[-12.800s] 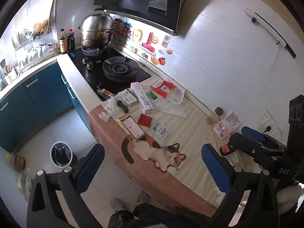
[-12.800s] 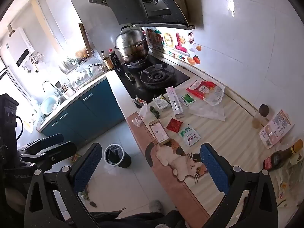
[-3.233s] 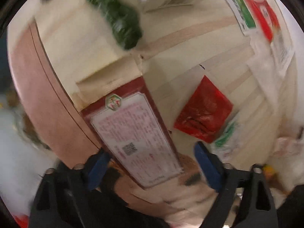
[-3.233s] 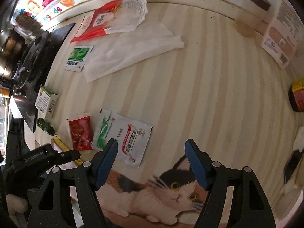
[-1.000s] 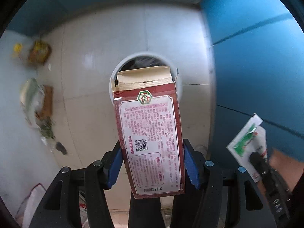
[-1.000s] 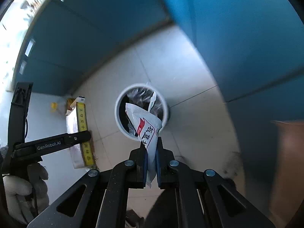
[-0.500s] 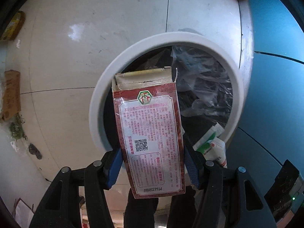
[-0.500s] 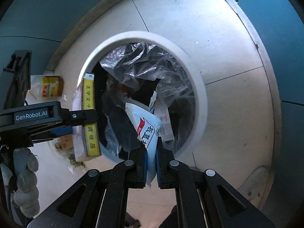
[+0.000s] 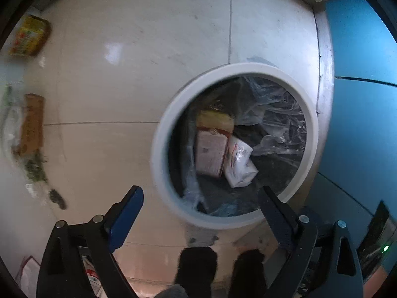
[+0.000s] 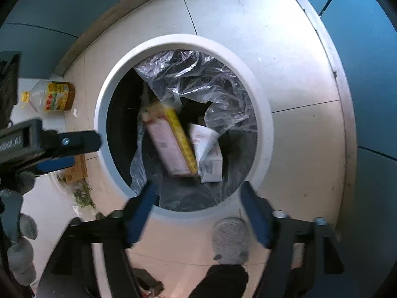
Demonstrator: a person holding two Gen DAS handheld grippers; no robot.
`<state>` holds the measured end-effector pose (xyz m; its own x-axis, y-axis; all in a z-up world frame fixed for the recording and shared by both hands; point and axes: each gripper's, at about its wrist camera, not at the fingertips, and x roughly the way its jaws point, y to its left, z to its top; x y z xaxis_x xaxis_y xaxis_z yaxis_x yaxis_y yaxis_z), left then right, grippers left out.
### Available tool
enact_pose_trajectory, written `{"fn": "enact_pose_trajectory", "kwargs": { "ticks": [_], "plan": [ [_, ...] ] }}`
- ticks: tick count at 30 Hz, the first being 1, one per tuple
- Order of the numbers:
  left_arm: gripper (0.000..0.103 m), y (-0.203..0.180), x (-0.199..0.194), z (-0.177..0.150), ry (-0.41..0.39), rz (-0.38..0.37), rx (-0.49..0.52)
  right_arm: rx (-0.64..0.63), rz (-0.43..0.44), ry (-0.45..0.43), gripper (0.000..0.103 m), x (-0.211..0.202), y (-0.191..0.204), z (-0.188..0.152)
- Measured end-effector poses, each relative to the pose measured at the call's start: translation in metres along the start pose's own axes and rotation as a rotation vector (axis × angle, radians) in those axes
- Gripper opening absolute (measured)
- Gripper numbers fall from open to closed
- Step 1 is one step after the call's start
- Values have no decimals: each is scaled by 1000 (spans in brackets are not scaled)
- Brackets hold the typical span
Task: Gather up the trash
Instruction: 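Carry both items to the bin and open both tools over it, then withdraw both open tools from above the bin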
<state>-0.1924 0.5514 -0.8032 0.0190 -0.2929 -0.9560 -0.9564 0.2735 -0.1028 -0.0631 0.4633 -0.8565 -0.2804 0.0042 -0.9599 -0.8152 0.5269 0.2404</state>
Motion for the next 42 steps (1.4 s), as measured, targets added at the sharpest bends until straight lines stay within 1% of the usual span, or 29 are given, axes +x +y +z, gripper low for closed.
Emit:
{"fn": "enact_pose_trajectory", "kwargs": {
  "ticks": [1,2,3,5,8,10,12,16,20,26,27,32,38,40,42],
  "plan": [
    [94,1,-6,-6,-17,14,2,-5,-15,-6,96,-5,2,-3],
    [94,3,-13,-12,-34,32,0,-15,-32,-16,99,-11,3,-5],
    [94,4,-22,-20,-58,49,-1,-29,-57,-31,99,-19,5,-7],
    [94,7,-38,-35,-118,82,2,-36,-86,-51,103,-33,8,-11],
    [94,5,-68,-59,-205,117,7,-36,-105,-86,103,-63,12,-21],
    [94,2,-89,-75,-253,142,14,-40,-125,-118,103,-91,15,-29],
    [94,-2,-109,-90,-283,154,13,-49,-144,-145,103,-117,19,-39],
    [94,-11,-161,-127,-320,153,17,-60,-158,-177,103,-175,30,-64],
    [94,-25,-216,-165,-372,161,51,-72,-157,-203,103,-245,41,-94],
    [94,-44,-285,-219,-420,157,95,-81,-129,-257,103,-342,56,-137],
    [94,-47,-299,-230,-428,155,100,-79,-122,-269,103,-364,57,-147],
    [94,-63,-346,-273,-455,144,113,-67,-87,-308,103,-436,58,-183],
    [94,-84,-399,-317,-511,144,119,-77,-29,-354,103,-509,50,-219],
    [94,-95,-416,-327,-534,147,118,-73,-1,-372,103,-532,42,-229],
    [94,-115,-433,-337,-570,163,135,-46,44,-403,103,-560,25,-239]
  ]
}}
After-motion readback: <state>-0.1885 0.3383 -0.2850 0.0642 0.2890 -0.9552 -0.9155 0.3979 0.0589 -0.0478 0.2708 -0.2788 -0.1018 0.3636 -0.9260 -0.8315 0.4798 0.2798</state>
